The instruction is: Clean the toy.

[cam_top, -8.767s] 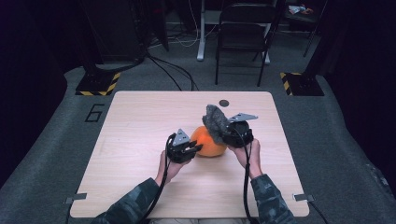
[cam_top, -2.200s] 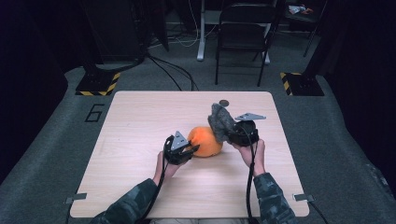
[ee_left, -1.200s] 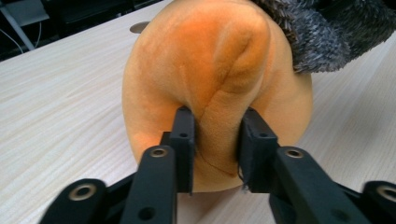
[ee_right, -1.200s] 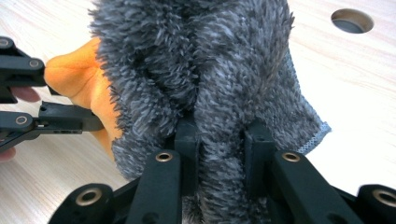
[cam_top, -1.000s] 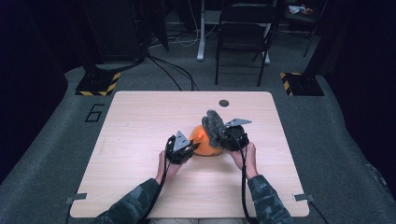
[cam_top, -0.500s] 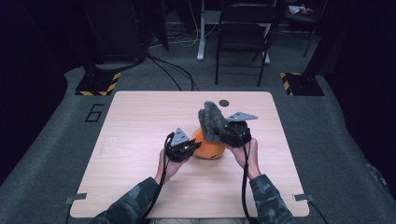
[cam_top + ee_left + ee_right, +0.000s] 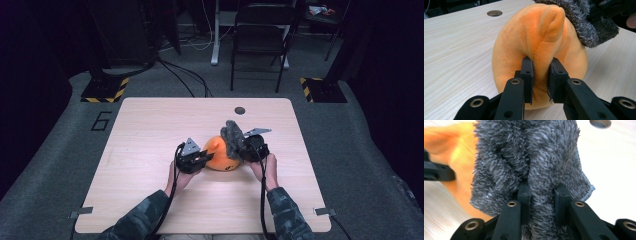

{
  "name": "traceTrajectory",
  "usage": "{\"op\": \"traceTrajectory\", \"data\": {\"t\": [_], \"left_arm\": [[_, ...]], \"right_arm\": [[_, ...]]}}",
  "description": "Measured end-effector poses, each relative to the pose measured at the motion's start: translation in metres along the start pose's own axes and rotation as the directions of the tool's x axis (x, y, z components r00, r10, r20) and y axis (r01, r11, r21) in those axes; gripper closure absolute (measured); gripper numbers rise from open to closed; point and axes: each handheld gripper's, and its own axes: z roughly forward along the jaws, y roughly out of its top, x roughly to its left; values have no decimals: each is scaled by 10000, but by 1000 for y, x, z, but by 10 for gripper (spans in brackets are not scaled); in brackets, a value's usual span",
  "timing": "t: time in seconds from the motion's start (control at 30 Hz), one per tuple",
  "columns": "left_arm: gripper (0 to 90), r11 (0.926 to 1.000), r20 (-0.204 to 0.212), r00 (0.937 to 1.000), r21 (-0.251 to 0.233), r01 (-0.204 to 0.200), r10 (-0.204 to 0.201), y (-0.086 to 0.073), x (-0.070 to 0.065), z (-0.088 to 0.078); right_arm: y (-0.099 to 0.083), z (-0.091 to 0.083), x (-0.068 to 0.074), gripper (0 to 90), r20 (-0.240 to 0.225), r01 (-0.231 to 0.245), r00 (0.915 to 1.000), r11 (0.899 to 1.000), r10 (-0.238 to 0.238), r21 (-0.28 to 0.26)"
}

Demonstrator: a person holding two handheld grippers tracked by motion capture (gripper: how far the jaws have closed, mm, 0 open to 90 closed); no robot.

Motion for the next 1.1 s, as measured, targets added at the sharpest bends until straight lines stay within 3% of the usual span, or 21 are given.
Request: {"op": "traceTrajectory", "data": {"t": [0.2,0.3,0.33,0.47,0.6,0.63,0.7,0.8,0.9,0.97,1.1], "left_arm": [[759,9998,74,9999,-127,119,-118,-2,3,0],[750,9998,117,9998,-104,156,-155,-2,3,-1],[747,9998,128,9997,-86,189,-188,-2,3,-1],[739,9999,59,10000,-131,45,-44,-1,4,-2],[735,9998,22,9999,-141,145,-145,-2,6,-3],[734,9998,4,9999,-106,151,-151,-2,7,-4],[732,9998,-43,9999,-161,127,-128,-2,6,-3],[725,9998,-75,9999,-210,73,-74,-1,3,-2],[711,9999,-87,10000,-167,19,-21,-1,3,-2],[671,9999,-24,10000,-123,8,-8,-1,4,-2],[581,9998,69,9999,-118,-139,140,1,3,-4]], "right_arm": [[-11,11,-14,723,371,-402,9986,9970,378,661],[-17,19,-18,723,519,-589,9972,9922,535,1101],[-25,30,-23,723,603,-726,9961,9848,638,1577],[-27,36,-27,723,538,-677,9968,9800,586,1872],[-18,22,-31,724,708,-696,9957,9874,600,1421],[-5,-2,-30,724,681,-731,9952,9963,700,446],[3,-17,-25,724,390,-766,9963,9970,771,-136],[15,-36,-4,724,-111,-290,9995,9947,280,-984],[16,-23,12,725,-84,386,9992,9974,-392,-616],[10,-8,16,727,302,516,9982,9985,-511,-154],[1,1,5,728,162,113,9998,9999,-114,44]]}}
